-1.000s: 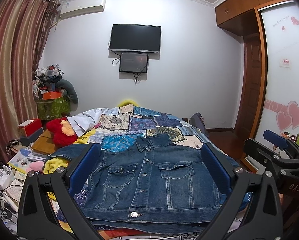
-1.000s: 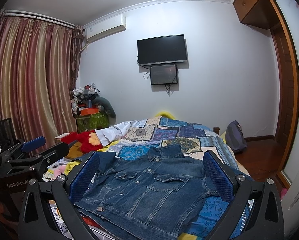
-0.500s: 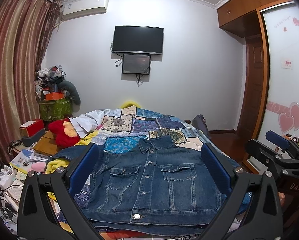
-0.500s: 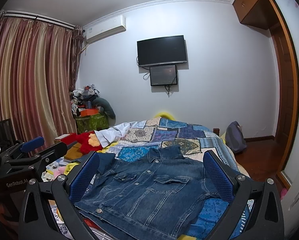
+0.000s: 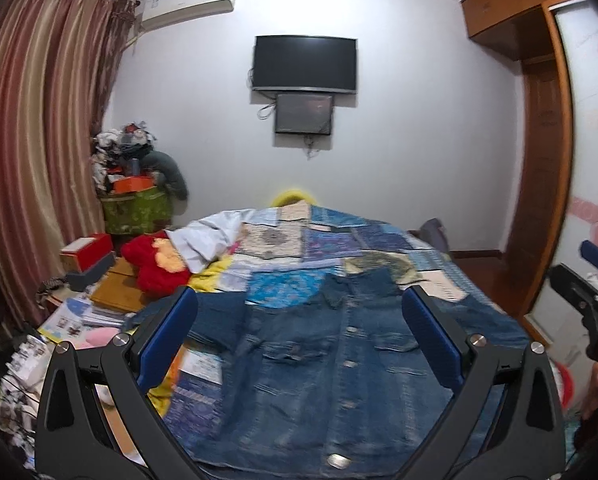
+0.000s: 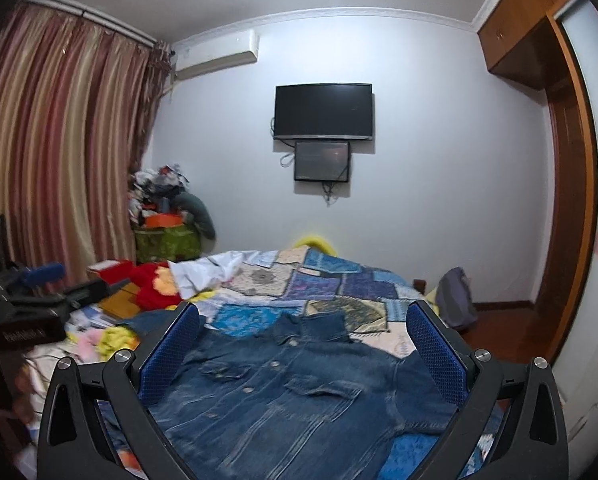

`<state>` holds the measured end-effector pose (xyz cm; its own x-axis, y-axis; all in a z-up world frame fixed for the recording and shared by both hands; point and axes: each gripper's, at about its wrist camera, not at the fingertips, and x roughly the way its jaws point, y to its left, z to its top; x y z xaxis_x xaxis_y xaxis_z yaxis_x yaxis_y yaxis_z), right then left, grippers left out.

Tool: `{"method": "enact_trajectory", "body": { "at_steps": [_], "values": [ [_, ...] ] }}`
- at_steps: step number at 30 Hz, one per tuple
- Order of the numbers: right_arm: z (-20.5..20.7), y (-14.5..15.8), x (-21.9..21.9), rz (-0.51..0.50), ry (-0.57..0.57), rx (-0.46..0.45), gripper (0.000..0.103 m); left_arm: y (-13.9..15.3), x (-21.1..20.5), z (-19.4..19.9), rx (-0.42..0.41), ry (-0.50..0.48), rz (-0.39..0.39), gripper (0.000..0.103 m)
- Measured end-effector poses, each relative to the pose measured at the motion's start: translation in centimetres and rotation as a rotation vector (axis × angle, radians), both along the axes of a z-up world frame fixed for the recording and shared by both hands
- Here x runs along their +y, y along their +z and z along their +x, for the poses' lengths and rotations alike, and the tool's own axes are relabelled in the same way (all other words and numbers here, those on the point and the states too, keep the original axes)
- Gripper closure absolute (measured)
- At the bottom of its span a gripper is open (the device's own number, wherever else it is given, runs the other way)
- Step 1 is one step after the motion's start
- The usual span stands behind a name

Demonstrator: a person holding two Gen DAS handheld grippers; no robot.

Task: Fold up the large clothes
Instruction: 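Grasp the jacket sleeve with the left gripper and lift it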

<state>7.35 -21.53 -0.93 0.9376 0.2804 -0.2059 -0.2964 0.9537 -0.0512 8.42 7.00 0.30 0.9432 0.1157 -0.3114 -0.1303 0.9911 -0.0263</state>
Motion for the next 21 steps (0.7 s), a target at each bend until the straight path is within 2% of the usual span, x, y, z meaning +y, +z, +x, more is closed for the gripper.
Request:
{"method": "enact_trajectory", "body": {
  "at_steps": [9, 15, 18, 21],
  "values": [
    [9.6, -3.0, 2.5, -0.052, -0.017, 0.112, 0.0, -0.9, 7.3, 7.4, 0.09, 0.13, 0.014, 0.0],
    [16.2, -5.2, 3.4, -0.054, -0.017, 0.203, 0.0, -4.1, 11.4, 11.9, 0.188, 0.166, 0.007, 0.0],
    [19.0, -6.6, 3.7, -0.045, -0.005, 0.262, 0.0, -7.1, 13.8, 14.4, 0.276, 0.159, -0.052, 0.0],
    [22.3, -8.6, 4.4, -0.051, 0.005, 0.335, 0.0, -11.3, 16.7, 17.2, 0.394, 0.139, -0.167, 0.0]
  ]
}}
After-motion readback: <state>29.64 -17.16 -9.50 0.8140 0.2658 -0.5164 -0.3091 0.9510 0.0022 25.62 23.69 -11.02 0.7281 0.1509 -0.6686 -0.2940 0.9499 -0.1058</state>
